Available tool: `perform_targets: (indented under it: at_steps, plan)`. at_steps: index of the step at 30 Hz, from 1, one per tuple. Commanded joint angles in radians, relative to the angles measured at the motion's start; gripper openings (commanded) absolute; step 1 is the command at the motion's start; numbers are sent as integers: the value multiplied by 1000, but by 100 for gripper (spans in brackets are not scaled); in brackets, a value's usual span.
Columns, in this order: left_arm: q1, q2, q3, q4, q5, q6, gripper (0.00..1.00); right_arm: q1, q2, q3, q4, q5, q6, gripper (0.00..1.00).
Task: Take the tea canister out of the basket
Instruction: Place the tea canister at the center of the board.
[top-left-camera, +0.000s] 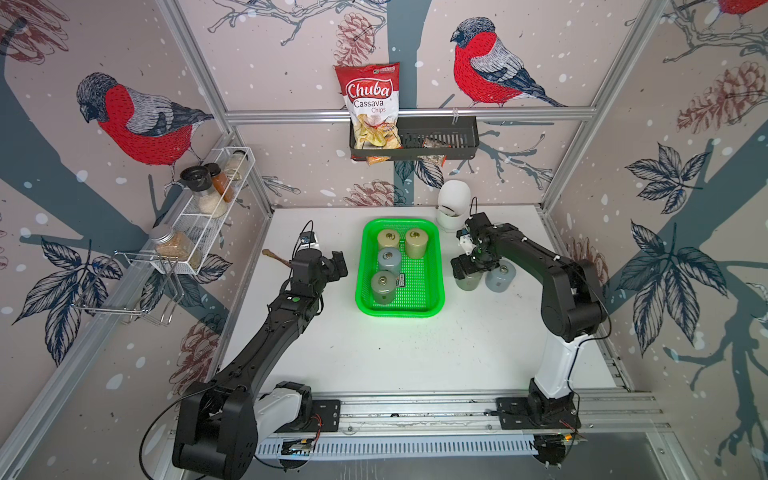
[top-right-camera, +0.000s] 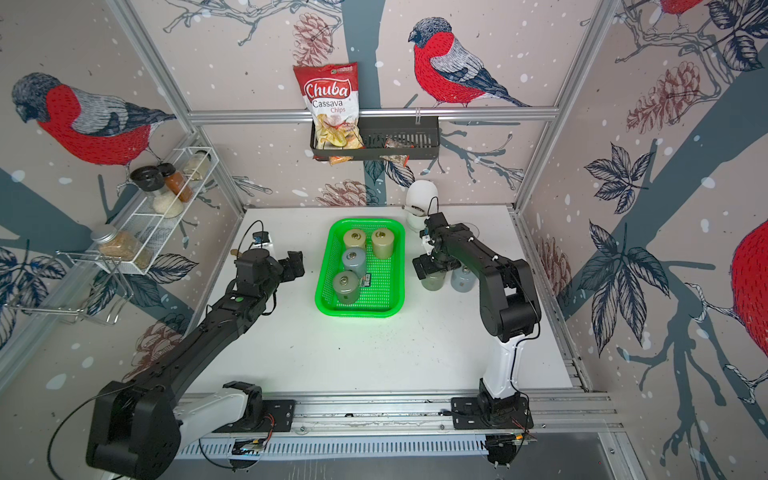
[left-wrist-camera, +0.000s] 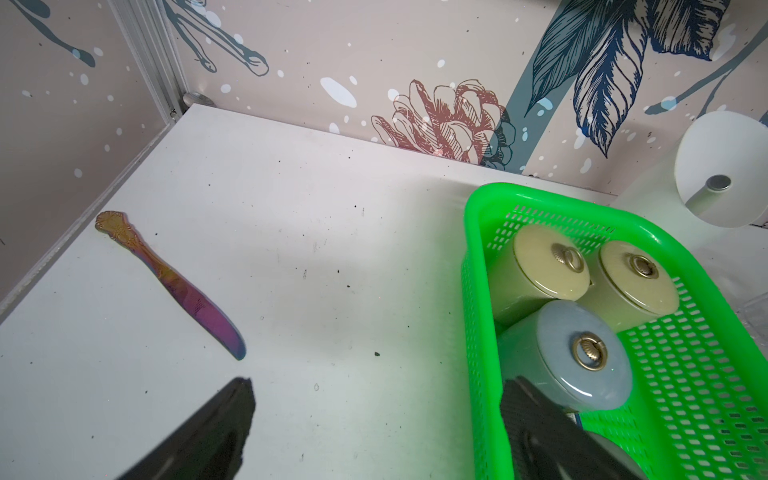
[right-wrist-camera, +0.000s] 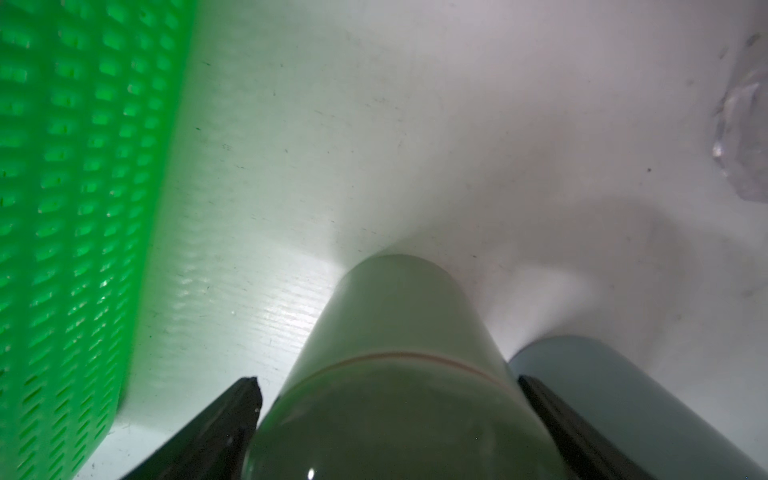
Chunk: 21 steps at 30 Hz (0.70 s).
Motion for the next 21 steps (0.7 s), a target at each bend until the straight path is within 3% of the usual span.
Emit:
perform_targets:
  at_steps: [1, 11, 21]
  plan:
    - [-5, -7, 2, 22, 12, -6, 97, 0, -14, 11, -1, 5, -13, 100]
    - [-5, -27, 3, 22, 9, -17, 97, 52, -61, 183, -50, 109, 7, 100]
    - [-5, -31, 11, 8, 19, -32, 97, 254, -42, 352, -141, 122, 14, 100]
